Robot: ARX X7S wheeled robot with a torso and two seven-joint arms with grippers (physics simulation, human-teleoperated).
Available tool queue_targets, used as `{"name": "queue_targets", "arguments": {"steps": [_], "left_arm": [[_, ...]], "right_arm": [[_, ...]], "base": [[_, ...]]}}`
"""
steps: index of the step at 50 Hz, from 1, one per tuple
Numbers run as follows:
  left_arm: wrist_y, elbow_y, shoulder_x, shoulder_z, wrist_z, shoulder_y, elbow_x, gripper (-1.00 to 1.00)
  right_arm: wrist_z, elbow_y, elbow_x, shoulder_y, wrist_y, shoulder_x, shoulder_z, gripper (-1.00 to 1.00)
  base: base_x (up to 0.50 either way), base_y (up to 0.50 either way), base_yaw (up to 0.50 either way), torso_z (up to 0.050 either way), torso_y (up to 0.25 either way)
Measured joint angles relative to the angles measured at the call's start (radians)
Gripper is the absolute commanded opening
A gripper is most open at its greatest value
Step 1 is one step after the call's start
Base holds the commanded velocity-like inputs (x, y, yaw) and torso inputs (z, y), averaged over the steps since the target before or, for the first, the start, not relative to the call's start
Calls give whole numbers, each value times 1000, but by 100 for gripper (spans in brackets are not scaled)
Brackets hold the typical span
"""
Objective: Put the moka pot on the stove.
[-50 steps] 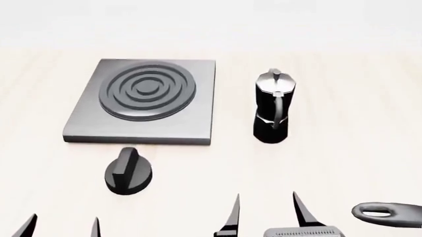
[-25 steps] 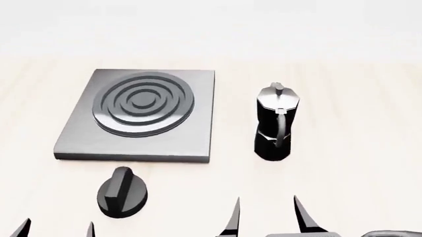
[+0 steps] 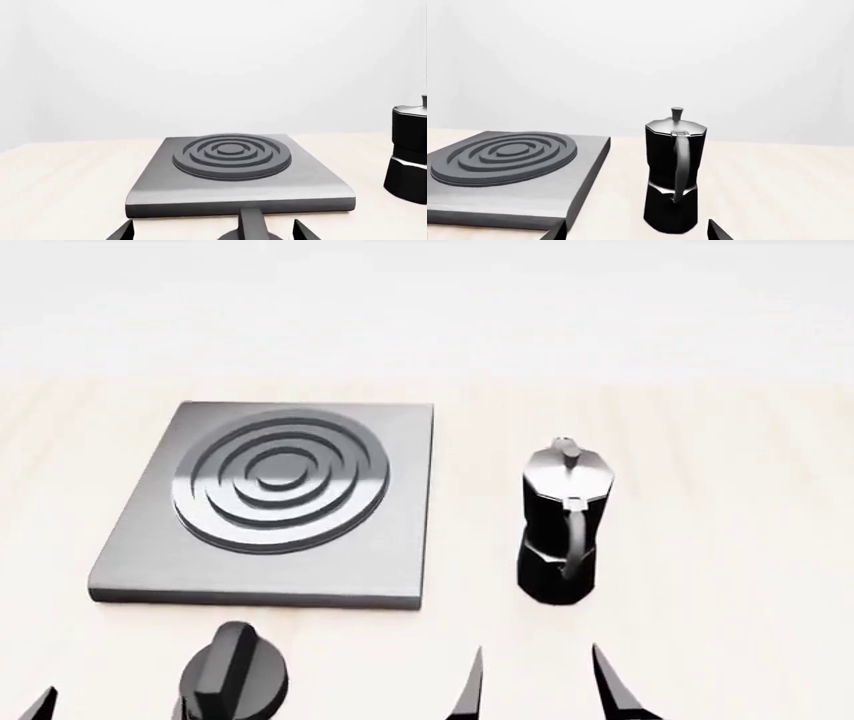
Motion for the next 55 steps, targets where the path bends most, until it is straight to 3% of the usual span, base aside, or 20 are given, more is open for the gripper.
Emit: {"name": "queue_targets", "arguments": {"steps": [40,55], "left_arm": [[10,-26,-9,27,-19,-19,-5,100],[8,-1,-21,32,-27,-2,-14,100]], "right_arm": [[10,11,24,14,-7,16,-18,100],[18,-17,28,4,-8,24,-28,100]], "base": [[160,0,0,0,0],[0,0,0,0,0]]}}
